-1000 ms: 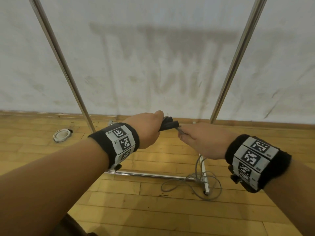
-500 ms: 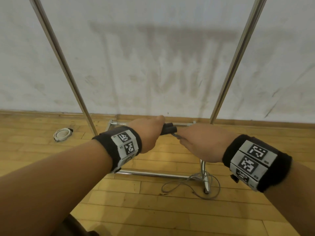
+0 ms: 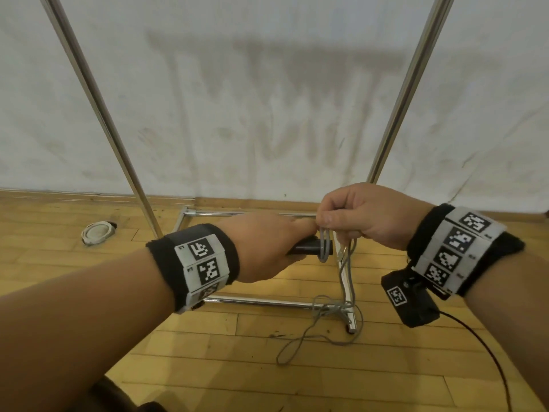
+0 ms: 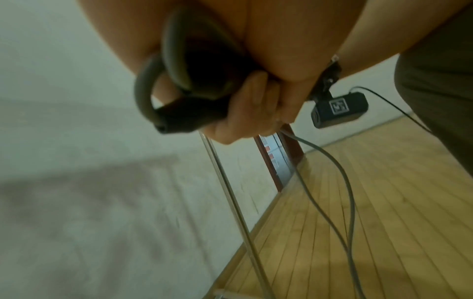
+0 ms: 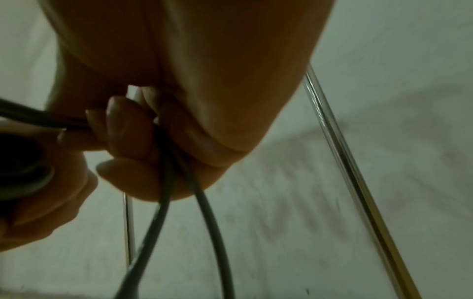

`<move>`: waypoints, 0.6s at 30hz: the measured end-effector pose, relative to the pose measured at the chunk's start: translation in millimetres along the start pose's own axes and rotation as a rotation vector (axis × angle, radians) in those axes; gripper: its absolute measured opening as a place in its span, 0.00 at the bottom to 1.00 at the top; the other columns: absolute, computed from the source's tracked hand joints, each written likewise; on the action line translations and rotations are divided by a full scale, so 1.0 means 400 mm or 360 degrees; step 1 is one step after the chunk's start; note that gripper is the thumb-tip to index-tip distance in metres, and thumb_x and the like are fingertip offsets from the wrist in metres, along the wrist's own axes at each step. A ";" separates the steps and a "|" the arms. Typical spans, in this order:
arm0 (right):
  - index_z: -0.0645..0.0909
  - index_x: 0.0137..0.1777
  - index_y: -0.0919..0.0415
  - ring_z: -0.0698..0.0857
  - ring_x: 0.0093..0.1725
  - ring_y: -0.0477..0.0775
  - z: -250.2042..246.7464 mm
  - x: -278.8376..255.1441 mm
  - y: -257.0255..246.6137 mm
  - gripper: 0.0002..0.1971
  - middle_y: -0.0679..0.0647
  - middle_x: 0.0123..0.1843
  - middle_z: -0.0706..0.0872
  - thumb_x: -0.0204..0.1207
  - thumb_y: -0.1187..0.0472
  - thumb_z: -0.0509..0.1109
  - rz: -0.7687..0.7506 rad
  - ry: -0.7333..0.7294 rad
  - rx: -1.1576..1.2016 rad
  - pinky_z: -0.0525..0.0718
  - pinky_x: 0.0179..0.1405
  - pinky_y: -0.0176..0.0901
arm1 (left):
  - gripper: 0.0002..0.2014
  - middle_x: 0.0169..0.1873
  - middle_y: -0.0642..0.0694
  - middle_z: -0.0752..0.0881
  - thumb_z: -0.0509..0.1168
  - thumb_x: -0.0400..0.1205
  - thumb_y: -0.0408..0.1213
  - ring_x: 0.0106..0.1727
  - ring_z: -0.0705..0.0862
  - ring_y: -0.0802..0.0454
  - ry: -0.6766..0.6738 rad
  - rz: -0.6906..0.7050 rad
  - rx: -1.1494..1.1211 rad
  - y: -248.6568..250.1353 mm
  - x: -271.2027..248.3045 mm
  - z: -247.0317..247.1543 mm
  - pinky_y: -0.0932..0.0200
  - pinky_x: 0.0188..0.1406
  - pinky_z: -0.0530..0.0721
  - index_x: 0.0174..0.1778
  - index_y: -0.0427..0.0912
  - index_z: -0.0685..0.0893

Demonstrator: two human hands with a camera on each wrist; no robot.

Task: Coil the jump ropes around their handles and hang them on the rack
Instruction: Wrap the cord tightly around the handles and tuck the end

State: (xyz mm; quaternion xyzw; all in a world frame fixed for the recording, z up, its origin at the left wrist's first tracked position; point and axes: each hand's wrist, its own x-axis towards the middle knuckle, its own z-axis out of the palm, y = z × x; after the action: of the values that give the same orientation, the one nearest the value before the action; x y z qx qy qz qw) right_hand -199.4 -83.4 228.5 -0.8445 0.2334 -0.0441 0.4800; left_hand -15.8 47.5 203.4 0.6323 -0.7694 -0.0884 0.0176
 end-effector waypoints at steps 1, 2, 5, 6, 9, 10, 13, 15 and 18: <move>0.86 0.46 0.63 0.78 0.29 0.52 0.008 0.003 0.006 0.13 0.67 0.34 0.79 0.78 0.51 0.72 0.0014 0.0013 0.0220 0.81 0.32 0.36 | 0.13 0.43 0.58 0.83 0.61 0.92 0.51 0.38 0.81 0.57 0.0062 0.0007 -0.0068 0.001 -0.001 -0.003 0.62 0.33 0.72 0.71 0.62 0.69; 0.84 0.47 0.66 0.75 0.28 0.53 0.018 0.009 0.010 0.15 0.66 0.36 0.77 0.76 0.51 0.71 0.0037 0.0038 0.0441 0.80 0.29 0.37 | 0.13 0.46 0.59 0.85 0.62 0.91 0.51 0.40 0.81 0.58 0.0139 0.0011 -0.0146 0.001 -0.004 -0.008 0.63 0.35 0.72 0.70 0.64 0.70; 0.80 0.49 0.68 0.65 0.26 0.53 0.059 0.030 0.019 0.15 0.61 0.32 0.70 0.81 0.52 0.67 0.0093 0.0099 0.0915 0.77 0.26 0.42 | 0.08 0.39 0.59 0.83 0.65 0.90 0.50 0.38 0.81 0.66 0.0321 -0.0080 -0.0410 -0.009 -0.009 -0.023 0.69 0.31 0.71 0.51 0.69 0.72; 0.80 0.50 0.66 0.64 0.26 0.53 0.075 0.037 0.023 0.14 0.58 0.31 0.68 0.85 0.52 0.65 0.0117 0.0117 0.0981 0.76 0.27 0.43 | 0.11 0.36 0.57 0.82 0.66 0.89 0.49 0.37 0.81 0.69 0.0390 -0.0127 -0.0502 -0.015 -0.008 -0.025 0.70 0.29 0.73 0.46 0.68 0.71; 0.77 0.46 0.63 0.65 0.26 0.53 0.122 0.044 0.037 0.18 0.54 0.28 0.68 0.93 0.52 0.56 0.0225 0.0159 0.0801 0.75 0.29 0.47 | 0.14 0.34 0.55 0.81 0.68 0.88 0.44 0.32 0.81 0.65 0.0618 -0.0360 -0.0626 -0.050 0.012 -0.035 0.70 0.27 0.73 0.43 0.63 0.71; 0.77 0.46 0.63 0.67 0.26 0.53 0.135 0.042 0.036 0.19 0.53 0.28 0.69 0.93 0.52 0.54 0.0259 0.0143 0.0622 0.75 0.29 0.48 | 0.13 0.35 0.54 0.81 0.67 0.88 0.43 0.32 0.80 0.61 0.0630 -0.0476 -0.0585 -0.069 0.017 -0.041 0.67 0.25 0.70 0.43 0.61 0.71; 0.80 0.46 0.60 0.76 0.30 0.50 0.153 0.032 0.010 0.22 0.49 0.32 0.78 0.92 0.47 0.53 0.0213 0.0039 -0.0319 0.78 0.34 0.45 | 0.06 0.38 0.51 0.80 0.63 0.90 0.39 0.35 0.78 0.55 0.0372 -0.0745 -0.0319 -0.127 0.022 -0.041 0.59 0.29 0.68 0.50 0.52 0.73; 0.81 0.49 0.55 0.82 0.39 0.50 0.147 0.023 -0.025 0.21 0.50 0.40 0.84 0.91 0.44 0.54 0.0048 -0.0028 -0.0869 0.81 0.41 0.47 | 0.05 0.39 0.51 0.80 0.61 0.90 0.36 0.36 0.79 0.54 0.0102 -0.0784 -0.0080 -0.138 0.016 -0.024 0.57 0.30 0.70 0.55 0.50 0.72; 0.78 0.43 0.49 0.79 0.37 0.49 0.115 0.012 -0.070 0.17 0.48 0.37 0.82 0.90 0.44 0.56 -0.0065 -0.0090 -0.1221 0.75 0.34 0.44 | 0.12 0.39 0.54 0.80 0.63 0.89 0.33 0.35 0.79 0.55 -0.0145 -0.0652 0.0175 -0.108 0.016 0.007 0.57 0.28 0.71 0.54 0.57 0.70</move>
State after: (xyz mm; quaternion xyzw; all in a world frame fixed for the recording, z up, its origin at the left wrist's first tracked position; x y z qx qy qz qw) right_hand -171.7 -37.0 226.6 -0.9681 0.2027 0.0600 0.1344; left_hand 24.3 33.6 193.3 0.7709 -0.6285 -0.0765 -0.0699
